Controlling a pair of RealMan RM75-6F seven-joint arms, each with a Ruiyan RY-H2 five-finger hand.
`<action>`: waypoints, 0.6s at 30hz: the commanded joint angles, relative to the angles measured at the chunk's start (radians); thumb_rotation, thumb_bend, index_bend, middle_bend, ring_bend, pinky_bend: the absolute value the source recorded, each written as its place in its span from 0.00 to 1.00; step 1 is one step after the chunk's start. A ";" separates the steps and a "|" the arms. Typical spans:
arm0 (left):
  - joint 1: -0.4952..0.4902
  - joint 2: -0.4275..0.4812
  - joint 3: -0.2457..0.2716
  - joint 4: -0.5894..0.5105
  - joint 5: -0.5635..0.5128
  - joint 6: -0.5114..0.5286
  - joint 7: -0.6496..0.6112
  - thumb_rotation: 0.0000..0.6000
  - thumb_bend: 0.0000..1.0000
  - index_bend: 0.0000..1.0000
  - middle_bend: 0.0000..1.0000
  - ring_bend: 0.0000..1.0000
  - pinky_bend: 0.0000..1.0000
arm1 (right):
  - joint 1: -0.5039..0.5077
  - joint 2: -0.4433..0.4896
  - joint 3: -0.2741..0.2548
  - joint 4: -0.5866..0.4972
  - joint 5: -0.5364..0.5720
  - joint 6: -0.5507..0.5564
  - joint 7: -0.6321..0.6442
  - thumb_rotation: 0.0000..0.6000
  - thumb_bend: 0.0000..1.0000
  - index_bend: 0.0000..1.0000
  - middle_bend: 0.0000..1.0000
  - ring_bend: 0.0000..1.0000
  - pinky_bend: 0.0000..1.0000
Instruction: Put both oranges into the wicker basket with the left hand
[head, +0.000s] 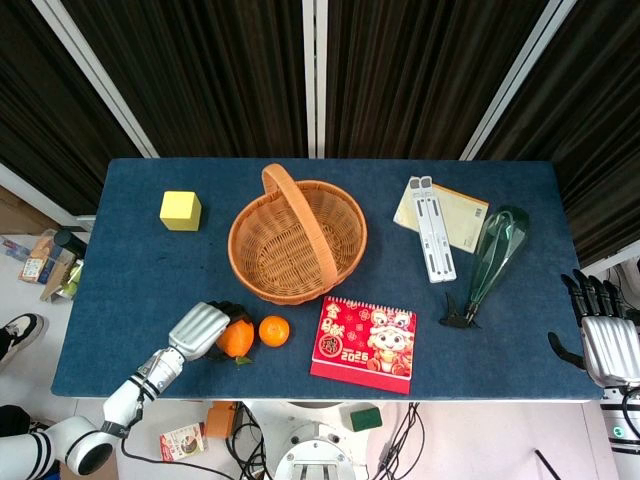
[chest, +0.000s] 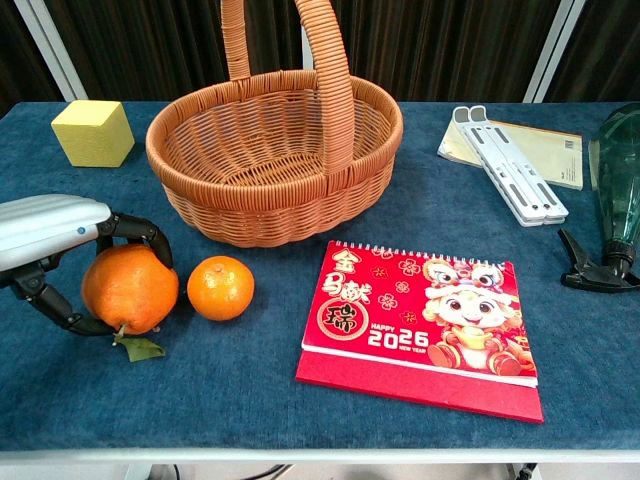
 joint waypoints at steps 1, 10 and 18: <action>0.006 0.007 0.000 -0.010 0.014 0.030 -0.007 1.00 0.22 0.43 0.42 0.35 0.50 | 0.000 0.001 0.000 -0.001 0.000 0.000 0.000 1.00 0.28 0.00 0.00 0.00 0.00; 0.054 0.138 -0.034 -0.119 0.033 0.188 -0.004 1.00 0.22 0.43 0.43 0.36 0.51 | -0.002 0.006 0.001 0.000 -0.001 0.004 0.010 1.00 0.28 0.00 0.00 0.00 0.00; 0.035 0.227 -0.129 -0.155 -0.047 0.207 -0.029 1.00 0.22 0.43 0.44 0.36 0.52 | -0.003 0.007 0.002 0.000 -0.003 0.007 0.014 1.00 0.28 0.00 0.00 0.00 0.00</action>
